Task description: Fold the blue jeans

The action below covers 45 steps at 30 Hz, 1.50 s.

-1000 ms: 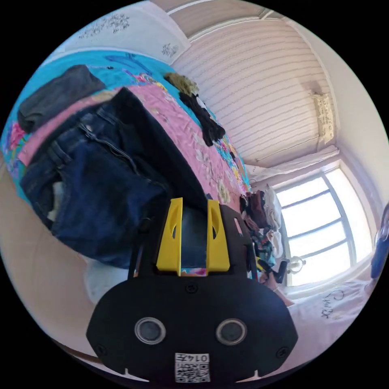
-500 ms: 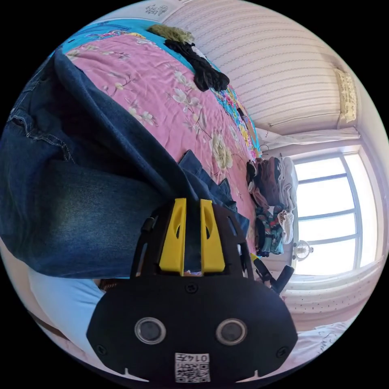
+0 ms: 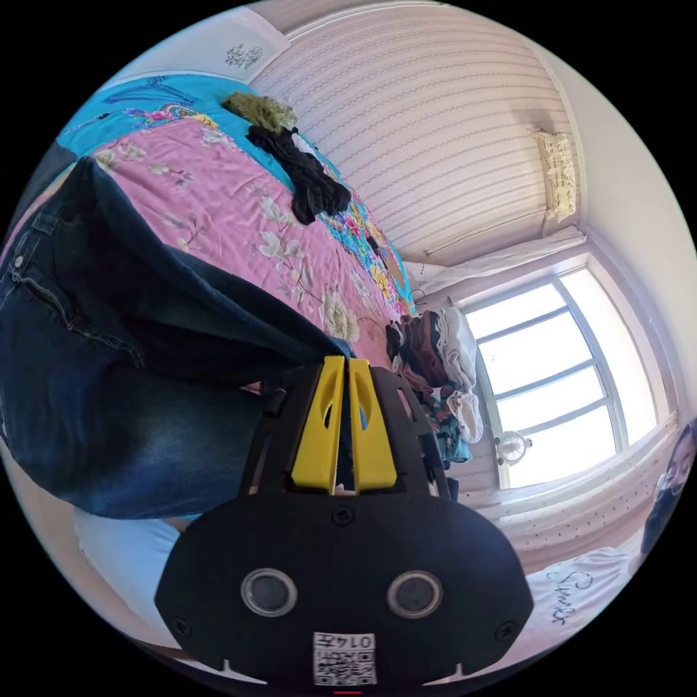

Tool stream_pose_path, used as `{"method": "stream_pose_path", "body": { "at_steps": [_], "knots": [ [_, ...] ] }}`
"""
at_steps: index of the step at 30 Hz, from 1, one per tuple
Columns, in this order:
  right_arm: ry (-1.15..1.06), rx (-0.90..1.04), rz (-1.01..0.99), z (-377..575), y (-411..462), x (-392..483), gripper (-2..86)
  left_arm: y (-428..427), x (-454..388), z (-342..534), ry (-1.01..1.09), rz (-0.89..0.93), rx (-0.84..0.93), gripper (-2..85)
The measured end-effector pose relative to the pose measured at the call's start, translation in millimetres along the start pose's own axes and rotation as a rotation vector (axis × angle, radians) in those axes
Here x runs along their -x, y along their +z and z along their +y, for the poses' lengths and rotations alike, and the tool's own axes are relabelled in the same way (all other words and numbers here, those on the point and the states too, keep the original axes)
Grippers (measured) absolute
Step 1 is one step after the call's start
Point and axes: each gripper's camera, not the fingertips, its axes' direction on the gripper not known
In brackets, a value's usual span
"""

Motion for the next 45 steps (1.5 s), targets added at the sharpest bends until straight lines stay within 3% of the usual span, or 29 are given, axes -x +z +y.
{"method": "stream_pose_path", "body": {
  "at_steps": [5,8,18,21,23,25,28,30,33,37,41,45],
  "knots": [
    [0.109,-0.105,-0.152,-2,-5,-9,12.0,-15,-7,3,0.009,0.003,-0.001,-1.0],
    [0.025,-0.131,-0.173,2,-30,5,6.5,-23,-16,5,0.033,0.007,0.011,-1.0],
    [-0.54,-0.24,-0.157,6,-218,149,1.3,-79,-91,-6,0.345,0.055,-0.033,-1.0],
    [-0.696,-0.167,0.008,-11,-239,198,1.3,-73,-103,-18,0.394,0.032,-0.06,-0.9],
    [-0.725,-0.114,0.129,-35,-222,201,1.7,-53,-95,-31,0.339,-0.002,-0.046,-0.9],
    [-0.615,-0.028,0.213,-79,-177,165,3.4,-14,-70,-48,0.224,-0.009,0.027,-0.8],
    [-0.309,0.017,0.174,-108,-134,91,5.7,27,-27,-51,-0.008,0.053,0.159,-0.8],
    [-0.242,-0.048,0.11,-93,-127,70,7.1,32,-15,-45,-0.056,0.021,0.165,-0.7],
    [-0.243,-0.122,0.125,-47,-114,67,10.8,27,-12,-35,-0.035,-0.004,0.144,-0.3],
    [-0.327,-0.076,0.329,4,-59,97,17.7,6,-12,-30,0.022,-0.162,0.155,2.1],
    [-0.43,-0.011,0.438,10,2,126,19.5,-42,-4,-29,0.029,-0.309,0.035,4.2],
    [-0.369,0.082,0.482,-9,68,115,18.2,-108,24,-34,-0.076,-0.449,-0.087,5.7]
  ]
}}
